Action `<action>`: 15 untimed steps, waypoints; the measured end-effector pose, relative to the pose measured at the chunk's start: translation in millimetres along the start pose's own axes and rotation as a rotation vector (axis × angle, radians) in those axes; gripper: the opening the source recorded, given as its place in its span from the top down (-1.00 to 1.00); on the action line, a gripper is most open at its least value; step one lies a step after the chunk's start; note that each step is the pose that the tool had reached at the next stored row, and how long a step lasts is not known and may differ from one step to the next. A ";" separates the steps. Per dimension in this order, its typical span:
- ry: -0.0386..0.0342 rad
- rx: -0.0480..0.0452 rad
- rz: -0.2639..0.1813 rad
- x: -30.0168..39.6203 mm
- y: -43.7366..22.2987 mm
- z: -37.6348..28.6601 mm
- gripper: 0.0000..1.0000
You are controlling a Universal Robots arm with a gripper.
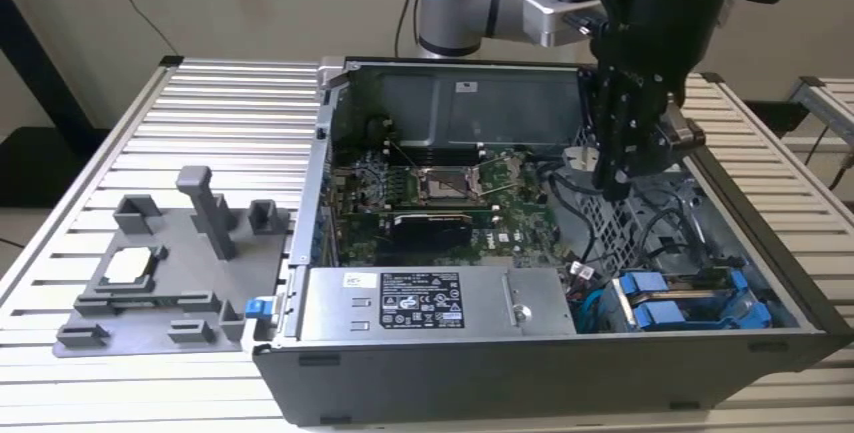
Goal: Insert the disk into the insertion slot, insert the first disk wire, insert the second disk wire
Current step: 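Insert the second disk wire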
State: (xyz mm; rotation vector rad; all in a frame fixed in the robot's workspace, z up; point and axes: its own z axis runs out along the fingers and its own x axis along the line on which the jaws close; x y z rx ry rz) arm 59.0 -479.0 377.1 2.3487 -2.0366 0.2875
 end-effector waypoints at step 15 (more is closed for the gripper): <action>0.0166 -0.0020 -0.002 -1.1 -0.2 0.1 0.79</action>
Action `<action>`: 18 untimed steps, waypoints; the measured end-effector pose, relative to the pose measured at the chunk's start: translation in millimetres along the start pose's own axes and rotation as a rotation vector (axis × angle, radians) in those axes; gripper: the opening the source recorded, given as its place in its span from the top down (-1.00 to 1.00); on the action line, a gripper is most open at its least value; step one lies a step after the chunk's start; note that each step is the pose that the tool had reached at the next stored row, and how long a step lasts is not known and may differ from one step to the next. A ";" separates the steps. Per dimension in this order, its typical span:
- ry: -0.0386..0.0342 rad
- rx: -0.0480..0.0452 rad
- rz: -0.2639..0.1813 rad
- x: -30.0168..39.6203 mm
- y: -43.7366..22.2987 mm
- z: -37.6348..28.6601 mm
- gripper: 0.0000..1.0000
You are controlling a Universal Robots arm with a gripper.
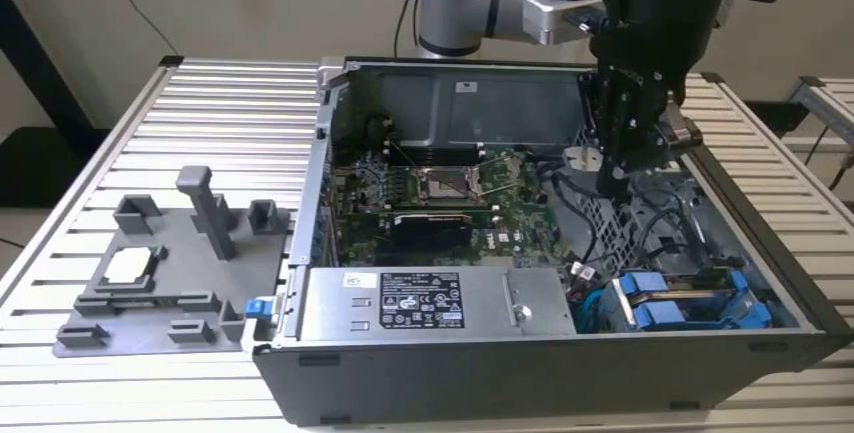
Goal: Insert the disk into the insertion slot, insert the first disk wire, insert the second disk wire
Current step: 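Insert the second disk wire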
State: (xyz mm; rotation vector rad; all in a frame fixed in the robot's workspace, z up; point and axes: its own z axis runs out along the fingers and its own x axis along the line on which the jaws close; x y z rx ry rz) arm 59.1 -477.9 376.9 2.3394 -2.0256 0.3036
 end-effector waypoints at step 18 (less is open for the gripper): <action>-0.0003 0.0001 0.000 2.4 -1.0 -0.9 0.31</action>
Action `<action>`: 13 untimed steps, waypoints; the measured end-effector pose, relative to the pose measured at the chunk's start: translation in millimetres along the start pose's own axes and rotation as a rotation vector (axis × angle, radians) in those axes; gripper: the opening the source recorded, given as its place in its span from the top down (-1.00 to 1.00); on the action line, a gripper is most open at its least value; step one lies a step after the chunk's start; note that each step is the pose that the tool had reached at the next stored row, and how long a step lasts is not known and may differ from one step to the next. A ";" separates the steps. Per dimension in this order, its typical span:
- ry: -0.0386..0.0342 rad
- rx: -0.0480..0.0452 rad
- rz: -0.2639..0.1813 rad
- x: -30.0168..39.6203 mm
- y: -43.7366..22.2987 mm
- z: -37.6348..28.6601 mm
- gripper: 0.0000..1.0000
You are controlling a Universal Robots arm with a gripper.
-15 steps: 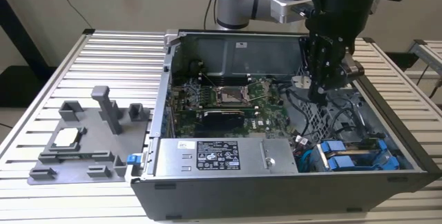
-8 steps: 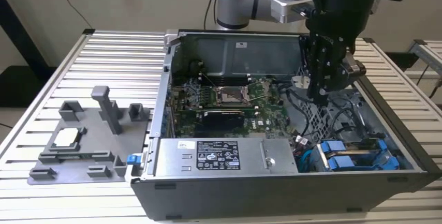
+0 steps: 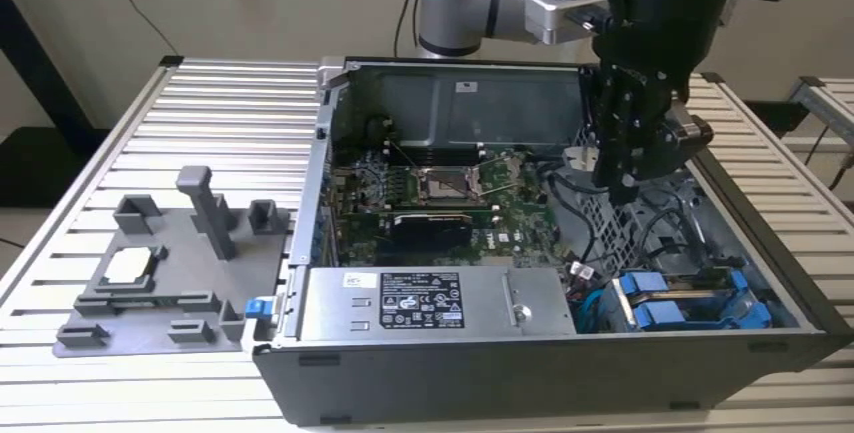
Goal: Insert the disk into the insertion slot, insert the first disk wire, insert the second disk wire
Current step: 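Insert the second disk wire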
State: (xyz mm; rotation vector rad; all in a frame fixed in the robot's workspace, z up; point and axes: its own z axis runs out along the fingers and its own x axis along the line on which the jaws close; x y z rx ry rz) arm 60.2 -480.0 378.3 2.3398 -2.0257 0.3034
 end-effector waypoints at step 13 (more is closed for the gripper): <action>-0.0002 0.0000 0.000 0.6 -5.2 1.2 0.35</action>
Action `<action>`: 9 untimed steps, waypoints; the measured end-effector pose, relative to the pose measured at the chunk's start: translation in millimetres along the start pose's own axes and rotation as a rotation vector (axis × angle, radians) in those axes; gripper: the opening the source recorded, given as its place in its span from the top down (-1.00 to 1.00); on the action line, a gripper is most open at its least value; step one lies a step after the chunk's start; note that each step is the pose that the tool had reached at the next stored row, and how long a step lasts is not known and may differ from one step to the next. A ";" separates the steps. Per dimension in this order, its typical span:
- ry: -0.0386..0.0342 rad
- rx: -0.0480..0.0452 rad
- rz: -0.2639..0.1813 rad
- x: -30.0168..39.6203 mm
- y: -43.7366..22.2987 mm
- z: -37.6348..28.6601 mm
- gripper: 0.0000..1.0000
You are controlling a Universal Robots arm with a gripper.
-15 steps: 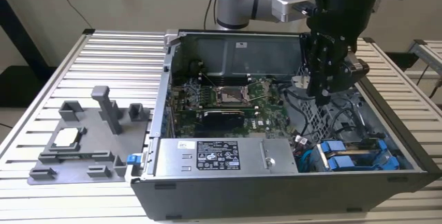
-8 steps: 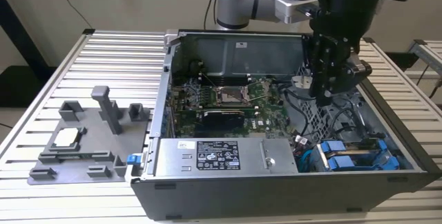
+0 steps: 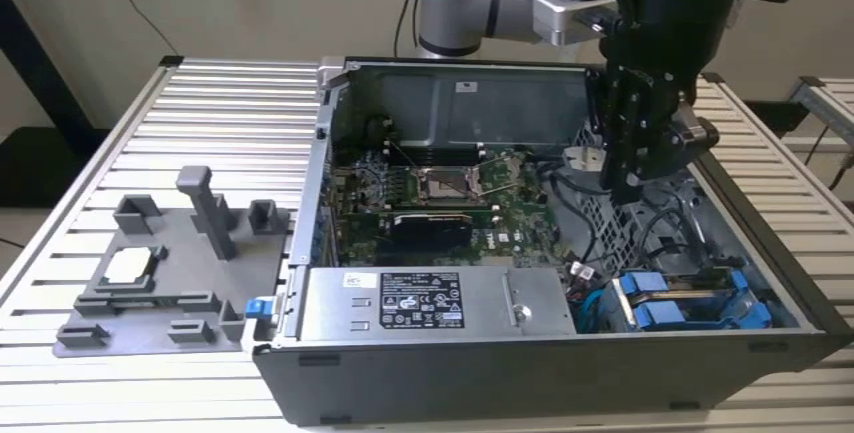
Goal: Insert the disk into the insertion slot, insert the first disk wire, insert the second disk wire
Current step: 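Insert the second disk wire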
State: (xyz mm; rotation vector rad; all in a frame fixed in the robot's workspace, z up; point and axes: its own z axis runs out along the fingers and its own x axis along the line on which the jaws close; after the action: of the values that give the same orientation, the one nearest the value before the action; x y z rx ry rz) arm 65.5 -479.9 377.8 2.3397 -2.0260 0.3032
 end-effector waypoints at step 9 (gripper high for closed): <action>-0.0001 0.0000 0.000 0.2 -1.3 0.2 0.54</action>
State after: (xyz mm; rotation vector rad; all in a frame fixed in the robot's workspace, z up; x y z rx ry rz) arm 66.9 -480.0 377.8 2.3397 -2.0260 0.3031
